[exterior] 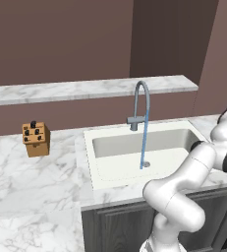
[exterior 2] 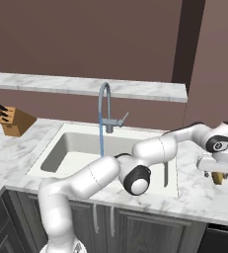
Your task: Soak the sponge with water for a few seconds and then drop it inside the sink.
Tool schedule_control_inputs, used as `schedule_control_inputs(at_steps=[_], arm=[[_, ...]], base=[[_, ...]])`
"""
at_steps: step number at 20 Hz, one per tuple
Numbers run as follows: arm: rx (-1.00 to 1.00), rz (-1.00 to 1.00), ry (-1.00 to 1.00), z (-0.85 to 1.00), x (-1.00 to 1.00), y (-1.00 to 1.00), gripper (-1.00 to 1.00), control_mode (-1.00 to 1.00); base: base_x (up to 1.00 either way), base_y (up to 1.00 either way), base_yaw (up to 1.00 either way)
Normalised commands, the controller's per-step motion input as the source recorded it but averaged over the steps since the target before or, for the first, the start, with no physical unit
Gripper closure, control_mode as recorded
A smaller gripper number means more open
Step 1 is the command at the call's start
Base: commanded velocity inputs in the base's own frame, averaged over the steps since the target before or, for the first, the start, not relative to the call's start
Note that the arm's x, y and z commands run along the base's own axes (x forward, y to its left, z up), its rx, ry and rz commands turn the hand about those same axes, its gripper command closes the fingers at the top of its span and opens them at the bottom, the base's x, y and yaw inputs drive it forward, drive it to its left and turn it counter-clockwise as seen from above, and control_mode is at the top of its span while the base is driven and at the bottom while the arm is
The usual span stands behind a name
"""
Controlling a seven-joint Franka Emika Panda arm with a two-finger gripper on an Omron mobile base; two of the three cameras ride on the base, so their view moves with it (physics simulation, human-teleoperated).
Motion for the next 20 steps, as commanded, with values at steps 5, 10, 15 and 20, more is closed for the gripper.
schedule_control_inputs(at_steps=[5,10,15,20], arm=[[0.0,0.0,0.08,0.0,0.0,0.0,1.0,-1.0],[0.0,0.0,0.09,0.0,0.0,0.0,1.0,-1.0],[0.0,0.0,0.02,0.06,0.0,0.02,1.0,-1.0],[0.01,0.0,-0.04,0.39,0.0,0.17,1.0,-1.0]], base=[[0.0,0.0,0.0],[0.0,0.0,0.0],[0.0,0.0,0.0],[0.0,0.0,0.0]])
